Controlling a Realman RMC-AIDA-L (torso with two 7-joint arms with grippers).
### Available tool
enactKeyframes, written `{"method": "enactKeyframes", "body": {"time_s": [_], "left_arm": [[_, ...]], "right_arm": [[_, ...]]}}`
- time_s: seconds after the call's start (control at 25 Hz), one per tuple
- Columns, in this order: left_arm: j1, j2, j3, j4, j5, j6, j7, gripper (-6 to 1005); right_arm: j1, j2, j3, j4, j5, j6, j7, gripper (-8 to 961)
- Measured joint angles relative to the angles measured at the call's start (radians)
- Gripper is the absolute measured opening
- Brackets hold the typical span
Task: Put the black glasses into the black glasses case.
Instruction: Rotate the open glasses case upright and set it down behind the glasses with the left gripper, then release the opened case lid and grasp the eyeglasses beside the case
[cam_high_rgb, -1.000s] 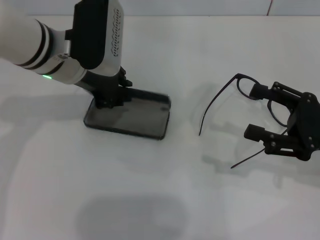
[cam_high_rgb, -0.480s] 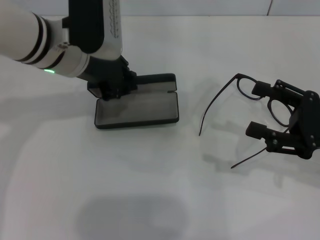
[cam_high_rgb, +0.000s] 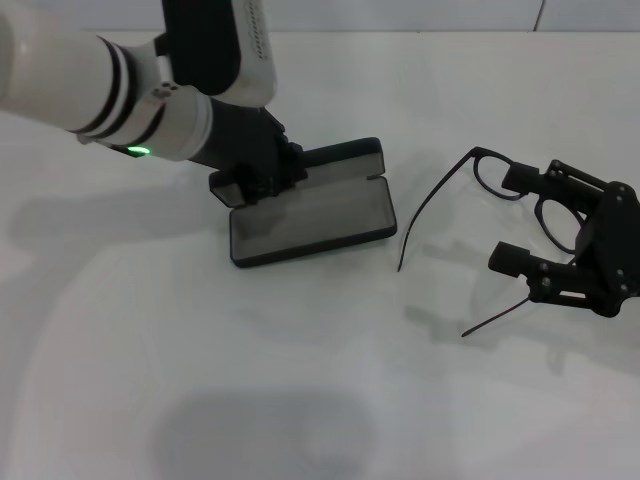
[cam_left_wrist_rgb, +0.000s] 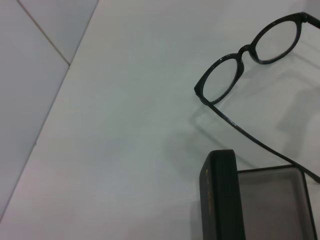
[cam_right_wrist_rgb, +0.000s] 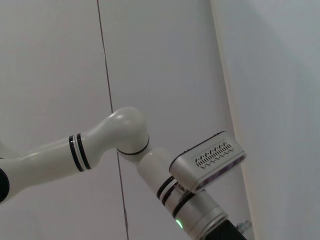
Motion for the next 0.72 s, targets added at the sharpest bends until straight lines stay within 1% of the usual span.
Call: {"method": "enactKeyframes", "body": {"time_s": [0.2,0.4,0.52,0.64,0.72], "left_arm": [[-0.004,-0.001,0.034,-0.015,-0.022,-0.016,-0.029,211],[0.003,0.000,0.037,-0.002,-0.042,-0.018,-0.047,213],[0.005,0.001,0.034,-0.001,-0.050,-0.018,-0.047,440],[0.019,0.002,0.023,0.025,-0.060,-0.017,-0.048,514],[0.043,0.003,-0.008,0.070,-0.100,-0.009,-0.049,563]], "right_arm": [[-0.001,0.001,0.000,0.004,0.000,0.000,0.000,871],[-0.003,0.000,0.000,0.012,0.000,-0.001,-0.001,870],[-0.003,0.000,0.000,0.013,0.000,-0.002,-0.001,870],[-0.003,0.000,0.000,0.013,0.001,-0.004,-0.001,870],[-0.003,-0.001,0.000,0.013,0.002,-0.006,-0.001,870]]}}
